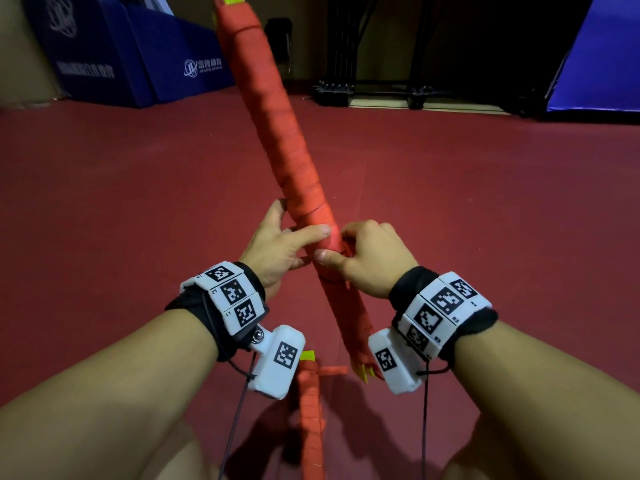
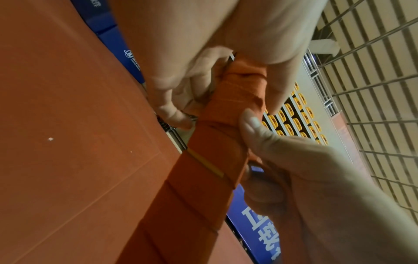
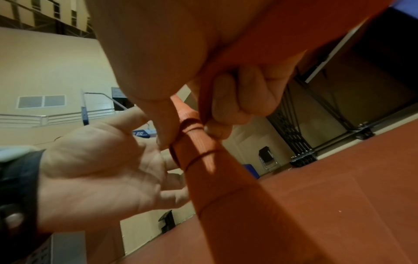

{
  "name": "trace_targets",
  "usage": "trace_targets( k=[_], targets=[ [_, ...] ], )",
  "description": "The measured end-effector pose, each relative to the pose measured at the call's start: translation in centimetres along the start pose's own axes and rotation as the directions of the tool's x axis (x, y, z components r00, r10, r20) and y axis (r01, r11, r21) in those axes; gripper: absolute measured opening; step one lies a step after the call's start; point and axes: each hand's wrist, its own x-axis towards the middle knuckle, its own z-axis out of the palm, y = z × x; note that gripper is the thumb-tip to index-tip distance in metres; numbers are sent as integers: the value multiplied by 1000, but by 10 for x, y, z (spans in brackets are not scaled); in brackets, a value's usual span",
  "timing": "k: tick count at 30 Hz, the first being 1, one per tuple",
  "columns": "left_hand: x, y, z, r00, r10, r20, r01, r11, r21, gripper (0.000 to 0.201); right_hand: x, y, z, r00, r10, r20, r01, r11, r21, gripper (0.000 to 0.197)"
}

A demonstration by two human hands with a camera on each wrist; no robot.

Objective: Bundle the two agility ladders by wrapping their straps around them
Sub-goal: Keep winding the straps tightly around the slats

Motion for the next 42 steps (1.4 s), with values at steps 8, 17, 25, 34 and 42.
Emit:
trace_targets(
  k=[8,17,25,34,42],
  targets=[
    [-1,1,-6,996,-25,81,29,998,-54,49,-1,-1,-7,1000,-12,2,12,999,40,41],
    [1,-5,-4,997,-18,-73,18,1000,1,49,3,5,-4,995,95,-37,-94,995,43,50],
    [-2,-3,2,995,-11,-100,15,999,46,36,1,3,0,984,163,-70,-163,987,5,39],
    [-2,-3,1,1000,25,-1,-24,993,113,52,4,8,-5,963,228,-146,-220,973,68,28],
    [0,-9,-4,997,15,76,-22,996,92,48,3,9,-9,972,184,-147,-169,980,105,27]
  ],
)
